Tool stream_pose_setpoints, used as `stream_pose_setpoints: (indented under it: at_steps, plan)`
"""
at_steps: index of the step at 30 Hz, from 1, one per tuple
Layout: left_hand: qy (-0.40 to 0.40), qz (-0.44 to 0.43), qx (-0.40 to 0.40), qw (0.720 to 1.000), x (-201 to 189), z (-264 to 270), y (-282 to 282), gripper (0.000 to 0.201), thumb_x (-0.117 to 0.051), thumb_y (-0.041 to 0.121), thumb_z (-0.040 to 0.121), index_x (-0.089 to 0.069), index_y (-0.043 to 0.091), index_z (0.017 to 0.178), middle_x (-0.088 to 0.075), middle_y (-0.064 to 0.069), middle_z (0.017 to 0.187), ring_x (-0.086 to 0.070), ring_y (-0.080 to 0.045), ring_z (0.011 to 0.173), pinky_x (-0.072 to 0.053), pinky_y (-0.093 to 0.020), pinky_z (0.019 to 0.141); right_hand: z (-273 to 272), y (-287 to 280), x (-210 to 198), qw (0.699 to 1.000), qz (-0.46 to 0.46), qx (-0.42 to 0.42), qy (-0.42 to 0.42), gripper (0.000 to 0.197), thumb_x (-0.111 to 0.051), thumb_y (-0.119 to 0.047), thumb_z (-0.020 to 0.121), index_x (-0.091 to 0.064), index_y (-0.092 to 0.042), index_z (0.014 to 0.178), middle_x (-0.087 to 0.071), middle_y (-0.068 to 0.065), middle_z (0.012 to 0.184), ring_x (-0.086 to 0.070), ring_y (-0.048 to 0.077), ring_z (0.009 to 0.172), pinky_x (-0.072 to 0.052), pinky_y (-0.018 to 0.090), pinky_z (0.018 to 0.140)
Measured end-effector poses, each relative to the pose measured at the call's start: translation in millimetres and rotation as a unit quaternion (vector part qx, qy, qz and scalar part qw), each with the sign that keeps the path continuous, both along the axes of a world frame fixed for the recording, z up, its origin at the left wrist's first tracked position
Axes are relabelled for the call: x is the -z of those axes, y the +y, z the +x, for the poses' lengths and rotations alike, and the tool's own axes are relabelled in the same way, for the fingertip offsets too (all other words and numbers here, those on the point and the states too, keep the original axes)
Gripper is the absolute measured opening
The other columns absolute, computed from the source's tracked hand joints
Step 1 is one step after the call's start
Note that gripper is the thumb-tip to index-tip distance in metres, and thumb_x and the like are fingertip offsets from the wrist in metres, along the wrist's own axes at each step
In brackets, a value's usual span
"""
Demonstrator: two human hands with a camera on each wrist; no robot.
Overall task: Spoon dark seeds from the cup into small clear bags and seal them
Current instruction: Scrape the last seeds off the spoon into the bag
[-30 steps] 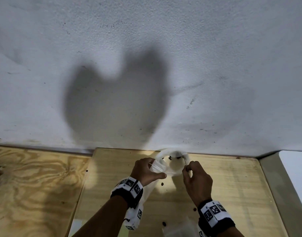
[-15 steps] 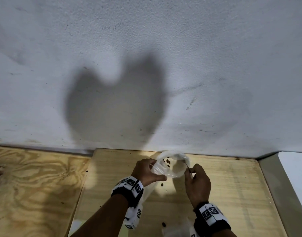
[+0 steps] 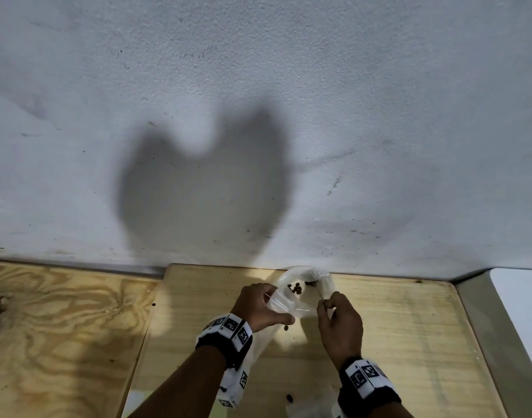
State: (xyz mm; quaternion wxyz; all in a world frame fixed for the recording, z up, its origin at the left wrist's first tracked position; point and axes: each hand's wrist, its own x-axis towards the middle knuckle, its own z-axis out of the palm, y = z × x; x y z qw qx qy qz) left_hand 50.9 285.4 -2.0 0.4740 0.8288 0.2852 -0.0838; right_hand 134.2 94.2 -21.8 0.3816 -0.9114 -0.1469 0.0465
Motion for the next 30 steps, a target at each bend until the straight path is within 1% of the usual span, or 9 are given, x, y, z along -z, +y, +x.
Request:
stream_pose_setpoints:
  at_steps: [4,6,9,12,14,18,23,27,30]
  plan:
    - [0.007,0.003,-0.013,1.000,1.1,1.2,0.4,0.086,-0.083,0.062,0.034,-0.068,0.024,0.110,-0.067,0.013,0.097,-0.064,-0.004,0.089,-0.056,-0.027,0.081,5.0,-5.7,-1.2,0.997,0.046,0.054,0.026,0.032,-0.070,-0.018,0.088,-0.044,-0.023,0.071,-0.046,-0.006,0.050,-0.046,0.021,0.046,-0.038,0.030,0.049]
    - [0.013,0.004,-0.016,1.000,-0.5,3.4,0.1,0.087,-0.083,0.060,0.036,-0.067,0.024,0.113,-0.066,0.013,0.100,-0.063,-0.004,0.091,-0.055,-0.024,0.082,7.9,-6.9,-4.9,0.997,0.044,0.064,0.008,0.031,-0.069,-0.019,0.089,-0.044,-0.022,0.072,-0.044,-0.006,0.050,-0.045,0.023,0.047,-0.038,0.030,0.049]
    - [0.024,-0.009,-0.019,0.999,-3.6,6.7,0.5,0.071,-0.085,0.059,0.041,-0.070,0.026,0.102,-0.068,0.013,0.092,-0.064,-0.004,0.086,-0.054,-0.023,0.076,8.5,-7.0,-9.1,0.998,0.008,0.050,-0.029,0.028,-0.068,-0.017,0.089,-0.044,-0.022,0.076,-0.044,-0.008,0.056,-0.044,0.023,0.049,-0.031,0.027,0.050]
    - [0.019,-0.039,-0.047,0.998,-4.6,9.4,1.6,0.054,-0.085,0.058,0.041,-0.069,0.024,0.080,-0.070,0.010,0.078,-0.066,-0.008,0.074,-0.052,-0.027,0.067,4.9,-6.6,-10.0,0.998,-0.032,0.028,-0.047,0.027,-0.067,-0.015,0.088,-0.043,-0.023,0.078,-0.054,-0.004,0.070,-0.048,0.024,0.053,-0.036,0.028,0.053]
    - [0.022,-0.053,-0.053,0.997,-4.3,10.0,1.8,0.051,-0.086,0.055,0.041,-0.070,0.024,0.078,-0.072,0.008,0.079,-0.068,-0.009,0.077,-0.054,-0.030,0.070,2.5,-5.6,-10.1,0.998,-0.042,0.025,-0.040,0.029,-0.067,-0.014,0.088,-0.042,-0.024,0.078,-0.058,-0.002,0.074,-0.051,0.025,0.055,-0.039,0.030,0.054]
    - [0.027,-0.048,-0.049,0.997,-0.2,8.0,5.4,0.058,-0.085,0.060,0.038,-0.071,0.025,0.081,-0.073,0.007,0.082,-0.069,-0.010,0.080,-0.058,-0.035,0.076,0.5,-4.6,-11.7,0.999,0.002,0.038,-0.001,0.032,-0.067,-0.015,0.087,-0.040,-0.022,0.072,-0.048,-0.008,0.058,-0.044,0.015,0.048,-0.034,0.029,0.050]
    - [0.035,-0.040,-0.036,0.998,0.5,7.4,6.5,0.067,-0.084,0.063,0.037,-0.069,0.027,0.092,-0.071,0.012,0.088,-0.066,-0.005,0.084,-0.057,-0.028,0.077,-0.1,-8.5,-7.8,0.983,0.126,0.100,0.087,0.035,-0.070,-0.007,0.086,-0.042,-0.019,0.067,-0.047,-0.003,0.052,-0.039,0.015,0.044,-0.036,0.026,0.048]
    - [0.040,-0.037,-0.023,0.998,-0.3,9.4,2.9,0.081,-0.083,0.062,0.036,-0.068,0.027,0.107,-0.069,0.014,0.096,-0.064,-0.003,0.090,-0.055,-0.024,0.080,-0.6,-8.9,-9.5,0.972,0.163,0.121,0.121,0.029,-0.070,0.000,0.085,-0.045,-0.004,0.071,-0.047,0.002,0.059,-0.037,0.006,0.042,-0.032,0.016,0.043]
    - [0.039,-0.033,-0.023,0.998,1.1,9.0,1.9,0.093,-0.084,0.060,0.033,-0.065,0.025,0.117,-0.067,0.013,0.106,-0.063,-0.005,0.097,-0.055,-0.025,0.086,1.3,-9.2,-11.1,0.967,0.171,0.130,0.139,0.029,-0.071,0.003,0.083,-0.045,0.002,0.071,-0.048,0.003,0.062,-0.040,0.003,0.048,-0.034,0.013,0.047]
